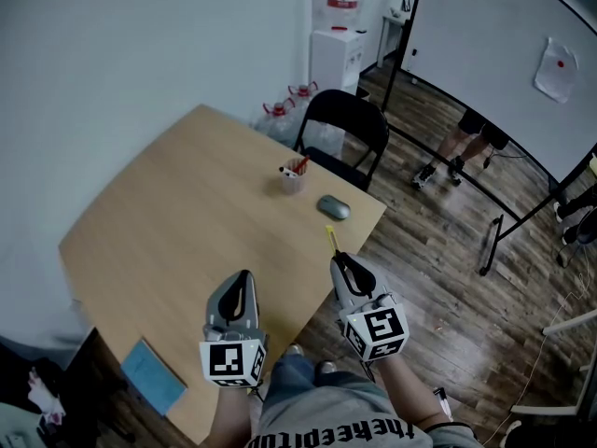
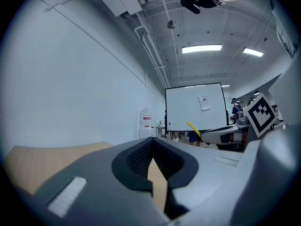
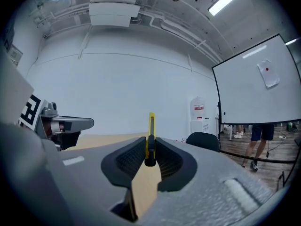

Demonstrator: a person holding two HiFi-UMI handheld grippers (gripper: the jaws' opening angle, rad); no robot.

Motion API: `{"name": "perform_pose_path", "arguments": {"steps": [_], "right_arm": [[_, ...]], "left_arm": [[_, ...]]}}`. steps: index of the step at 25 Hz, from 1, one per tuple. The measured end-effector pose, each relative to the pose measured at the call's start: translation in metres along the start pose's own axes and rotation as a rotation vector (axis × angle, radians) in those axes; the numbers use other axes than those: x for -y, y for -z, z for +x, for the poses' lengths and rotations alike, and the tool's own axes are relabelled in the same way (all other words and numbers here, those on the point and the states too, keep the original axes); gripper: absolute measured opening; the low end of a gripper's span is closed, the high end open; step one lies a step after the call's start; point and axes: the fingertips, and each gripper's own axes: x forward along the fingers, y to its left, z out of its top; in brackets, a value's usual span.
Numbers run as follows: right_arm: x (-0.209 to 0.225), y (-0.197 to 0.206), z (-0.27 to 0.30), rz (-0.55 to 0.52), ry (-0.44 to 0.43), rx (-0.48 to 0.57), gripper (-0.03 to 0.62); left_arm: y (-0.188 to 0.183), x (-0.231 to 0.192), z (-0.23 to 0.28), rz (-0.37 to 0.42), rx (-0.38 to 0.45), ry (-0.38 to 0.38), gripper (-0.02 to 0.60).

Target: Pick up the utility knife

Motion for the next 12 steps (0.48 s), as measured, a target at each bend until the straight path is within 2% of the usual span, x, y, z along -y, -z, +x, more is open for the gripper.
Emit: {"name": "perform_pose_path", "arguments": {"steps": [12], "right_arm": [[-0.004, -0.015, -0.016, -0.028, 0.011, 0.076, 0.066]], "left_arm": [[-0.003, 0.000, -0.011, 0.005, 0.010, -0.009, 0.020]]}}
